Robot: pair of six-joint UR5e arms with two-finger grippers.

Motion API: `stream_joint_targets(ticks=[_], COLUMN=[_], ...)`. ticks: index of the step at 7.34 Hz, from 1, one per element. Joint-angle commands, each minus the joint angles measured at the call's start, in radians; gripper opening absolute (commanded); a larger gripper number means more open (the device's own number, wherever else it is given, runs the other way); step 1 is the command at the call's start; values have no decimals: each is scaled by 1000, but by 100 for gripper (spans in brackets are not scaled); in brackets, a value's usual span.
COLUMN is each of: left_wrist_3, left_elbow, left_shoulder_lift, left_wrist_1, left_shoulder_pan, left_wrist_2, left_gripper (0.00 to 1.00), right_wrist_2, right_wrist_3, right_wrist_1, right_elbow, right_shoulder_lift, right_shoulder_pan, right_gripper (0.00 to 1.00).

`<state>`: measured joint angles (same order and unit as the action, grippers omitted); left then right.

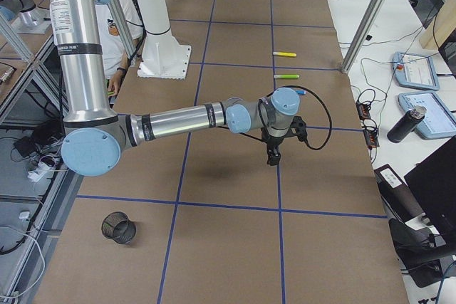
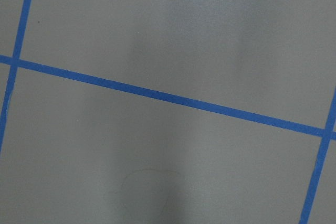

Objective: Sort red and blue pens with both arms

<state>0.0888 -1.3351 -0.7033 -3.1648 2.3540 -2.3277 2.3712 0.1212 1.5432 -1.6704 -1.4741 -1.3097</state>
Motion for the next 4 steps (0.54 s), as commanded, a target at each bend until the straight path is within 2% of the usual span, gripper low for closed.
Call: stream_joint_targets(ticks=[1,3,4], left_wrist_3=[-63,-63,-63], left_elbow=[10,-30,-102], left_shoulder_lift=[1,-22,-44], left_wrist_1=[5,107,211], left_shoulder_pan=[53,51,51], left_wrist_2=[-1,-31,-42], left_gripper=[99,99,99], right_wrist_2=[0,0,2], right_wrist_3=[1,20,31], right_wrist_1=[0,0,0], right_elbow=[3,0,-2], right_shoulder_lift=[1,1,1], right_shoulder_pan=[3,6,10], right_gripper=[100,100,100])
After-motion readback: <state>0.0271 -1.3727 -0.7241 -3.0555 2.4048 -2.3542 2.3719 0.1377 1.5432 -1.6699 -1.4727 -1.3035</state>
